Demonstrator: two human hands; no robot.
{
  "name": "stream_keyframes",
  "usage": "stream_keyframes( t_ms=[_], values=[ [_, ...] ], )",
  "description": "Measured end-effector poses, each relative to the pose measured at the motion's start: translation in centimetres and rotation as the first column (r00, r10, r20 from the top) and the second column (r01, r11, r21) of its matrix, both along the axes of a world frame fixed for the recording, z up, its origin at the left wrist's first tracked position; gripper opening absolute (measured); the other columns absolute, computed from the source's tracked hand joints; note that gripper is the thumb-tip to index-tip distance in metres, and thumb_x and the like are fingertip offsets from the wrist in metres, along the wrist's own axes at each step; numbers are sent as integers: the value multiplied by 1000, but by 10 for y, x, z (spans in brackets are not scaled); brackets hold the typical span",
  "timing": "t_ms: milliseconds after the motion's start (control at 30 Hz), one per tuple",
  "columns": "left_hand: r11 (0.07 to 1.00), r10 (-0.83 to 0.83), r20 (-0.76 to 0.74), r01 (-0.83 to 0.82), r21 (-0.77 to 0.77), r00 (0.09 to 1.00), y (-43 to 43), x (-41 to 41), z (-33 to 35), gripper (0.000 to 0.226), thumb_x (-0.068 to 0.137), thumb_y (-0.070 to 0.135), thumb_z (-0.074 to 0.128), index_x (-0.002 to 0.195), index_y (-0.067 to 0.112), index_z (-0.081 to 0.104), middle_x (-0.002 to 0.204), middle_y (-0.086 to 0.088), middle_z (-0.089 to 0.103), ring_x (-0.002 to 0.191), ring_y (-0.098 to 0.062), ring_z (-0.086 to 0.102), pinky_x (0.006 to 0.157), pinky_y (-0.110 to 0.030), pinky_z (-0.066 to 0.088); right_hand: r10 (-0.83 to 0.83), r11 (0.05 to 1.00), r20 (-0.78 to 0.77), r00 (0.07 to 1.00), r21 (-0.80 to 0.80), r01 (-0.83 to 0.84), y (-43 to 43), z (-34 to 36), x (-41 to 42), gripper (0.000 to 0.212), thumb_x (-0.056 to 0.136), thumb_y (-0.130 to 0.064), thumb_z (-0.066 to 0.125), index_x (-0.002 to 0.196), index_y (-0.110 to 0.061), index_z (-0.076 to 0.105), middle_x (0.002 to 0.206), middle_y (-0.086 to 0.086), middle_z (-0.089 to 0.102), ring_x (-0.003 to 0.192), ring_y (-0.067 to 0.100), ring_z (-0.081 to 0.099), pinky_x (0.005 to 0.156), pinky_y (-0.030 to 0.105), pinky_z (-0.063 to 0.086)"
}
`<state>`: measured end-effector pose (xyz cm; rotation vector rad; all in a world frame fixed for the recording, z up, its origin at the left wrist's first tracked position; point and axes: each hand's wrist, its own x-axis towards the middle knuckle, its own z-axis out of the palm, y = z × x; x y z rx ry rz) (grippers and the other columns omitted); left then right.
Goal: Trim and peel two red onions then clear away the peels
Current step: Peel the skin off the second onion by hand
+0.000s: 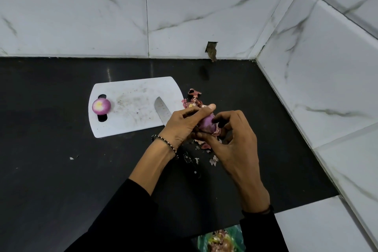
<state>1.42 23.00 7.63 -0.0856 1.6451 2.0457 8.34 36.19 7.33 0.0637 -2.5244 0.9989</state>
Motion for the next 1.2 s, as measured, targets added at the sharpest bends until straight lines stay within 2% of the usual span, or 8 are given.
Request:
stream_keyframes(
  t_ms=[200, 267, 400, 533, 767, 967, 1067, 1200],
  values=[
    [999, 29, -80, -30, -10, 996, 2, 3, 0, 34, 87, 37, 72, 95, 4, 74, 78, -7, 72, 71, -18, 70, 60, -28, 57, 16, 999, -75, 997, 32, -13, -7, -4, 6, 19, 82, -29, 77, 91, -28, 60, 95, -15, 51, 78, 2, 53, 63, 14, 47],
    [999, 47, -72, -47, 0, 996, 2, 3, 0, 34, 86, 38, 73, 96, 6, 74, 83, -10, 74, 76, -23, 72, 63, -30, 58, -20, 1000, -74, 997, 2, 20, -7, -5, 6, 23, 80, -36, 75, 89, -21, 60, 93, -12, 53, 75, 5, 53, 61, 15, 47],
    [999, 47, -74, -48, -15, 996, 3, 3, -1, 34, 84, 41, 74, 97, 10, 75, 98, -16, 74, 93, -32, 72, 73, -37, 61, -74, 997, -53, 996, -35, 72, -3, 0, 7, 40, 75, -42, 81, 97, -29, 50, 93, -11, 53, 71, 5, 54, 58, 15, 46],
    [1000, 20, -83, -20, -10, 996, 1, 4, 0, 34, 86, 41, 72, 99, 9, 75, 97, -16, 74, 94, -32, 72, 80, -45, 61, -52, 998, -64, 997, -29, 50, -3, 1, 7, 38, 78, -41, 79, 103, -26, 55, 98, -15, 51, 77, 5, 54, 61, 14, 47],
    [999, 28, -119, -31, -26, 993, 1, 4, -1, 32, 87, 38, 72, 99, 8, 75, 93, -13, 75, 87, -26, 74, 75, -39, 62, -46, 999, -49, 998, -15, 45, -5, -2, 7, 31, 80, -37, 78, 102, -21, 63, 99, -13, 53, 79, 3, 53, 64, 12, 44],
    [998, 56, -84, -59, -32, 995, -1, 4, -1, 32, 86, 40, 74, 95, 9, 76, 80, -9, 74, 66, -14, 69, 55, -23, 53, -93, 996, -59, 994, 2, 94, -14, -6, 10, 23, 81, -34, 74, 93, -18, 64, 93, -13, 54, 74, 0, 53, 61, 15, 43],
    [997, 68, -74, -71, -41, 995, 0, 2, -3, 32, 84, 42, 75, 95, 12, 76, 88, -11, 76, 76, -22, 72, 63, -30, 59, -155, 986, -25, 988, -69, 153, -15, -2, 10, 39, 76, -48, 75, 96, -20, 56, 90, -16, 54, 71, 4, 56, 59, 17, 46],
    [997, 65, -70, -68, -39, 995, -1, 0, -3, 32, 84, 44, 74, 93, 13, 77, 89, -10, 76, 79, -23, 72, 68, -33, 60, -130, 990, -54, 990, -59, 127, -19, 1, 10, 37, 78, -41, 77, 103, -23, 57, 93, -19, 53, 73, 6, 57, 60, 14, 48]
  ],
)
